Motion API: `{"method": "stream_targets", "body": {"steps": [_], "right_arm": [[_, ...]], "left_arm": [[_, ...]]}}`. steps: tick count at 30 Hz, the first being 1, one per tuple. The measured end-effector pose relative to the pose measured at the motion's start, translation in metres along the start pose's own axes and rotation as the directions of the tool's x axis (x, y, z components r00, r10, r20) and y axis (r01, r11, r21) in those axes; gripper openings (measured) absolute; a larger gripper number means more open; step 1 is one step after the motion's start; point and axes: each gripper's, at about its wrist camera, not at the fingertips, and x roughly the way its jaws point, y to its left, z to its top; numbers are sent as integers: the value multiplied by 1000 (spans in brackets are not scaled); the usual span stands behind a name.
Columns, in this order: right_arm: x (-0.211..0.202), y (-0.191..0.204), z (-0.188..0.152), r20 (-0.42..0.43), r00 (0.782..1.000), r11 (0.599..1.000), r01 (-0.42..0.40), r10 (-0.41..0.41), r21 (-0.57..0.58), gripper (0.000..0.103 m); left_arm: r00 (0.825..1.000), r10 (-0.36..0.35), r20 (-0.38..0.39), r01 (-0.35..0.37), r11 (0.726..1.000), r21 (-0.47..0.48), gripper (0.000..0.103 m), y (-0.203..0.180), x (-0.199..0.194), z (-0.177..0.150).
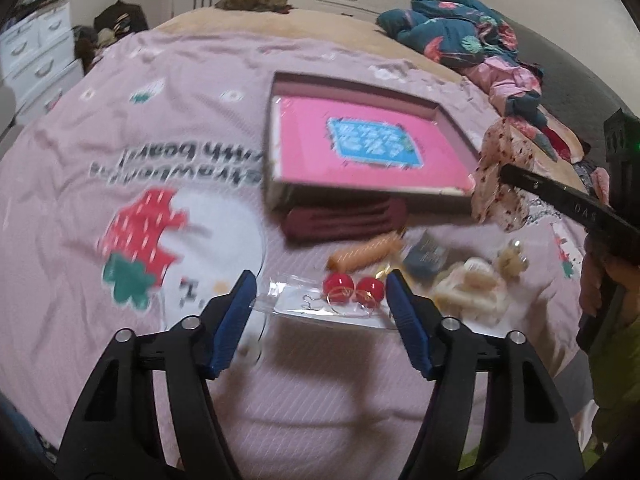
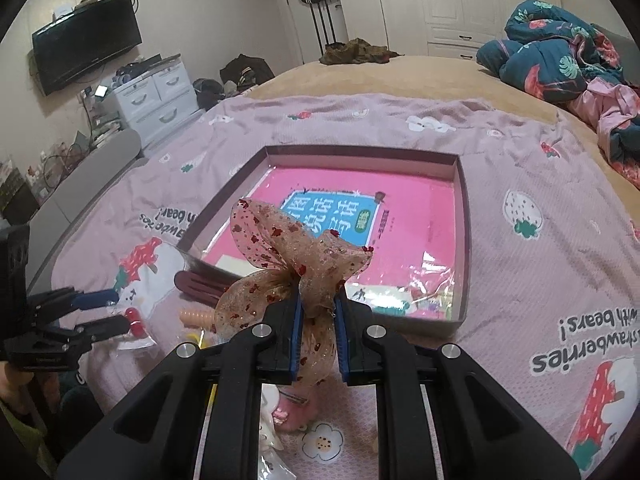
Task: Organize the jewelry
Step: 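Carry the bow into the brown box with the right tool while the left tool places the cherry card there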
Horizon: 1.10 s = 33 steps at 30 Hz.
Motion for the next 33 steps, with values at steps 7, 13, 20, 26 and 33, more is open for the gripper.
{"method": "stream_targets", "body": {"steps": [7,13,20,26,33], "right_arm": [[-4,-16,14,22,1000,1000,11,-12,18,13],[1,-21,15,15,1000,1000,-2,2,24,13],[6,-22,13,12,1000,999,-14,13,36,13],[8,-21,13,10,1000,999,-9,8,34,13],[8,-25,27,28,999,999,19,-20,29,13]], "left_arm": [[1000,-27,-9,27,999,46,41,-15,19,39],[997,-54,-60,58,996,68,75,-15,27,16],[990,-68,-121,88,983,163,89,-17,41,-20],[989,-72,-131,94,980,176,89,-12,62,-24],[988,-103,-118,121,980,158,70,-8,57,-18]]}}
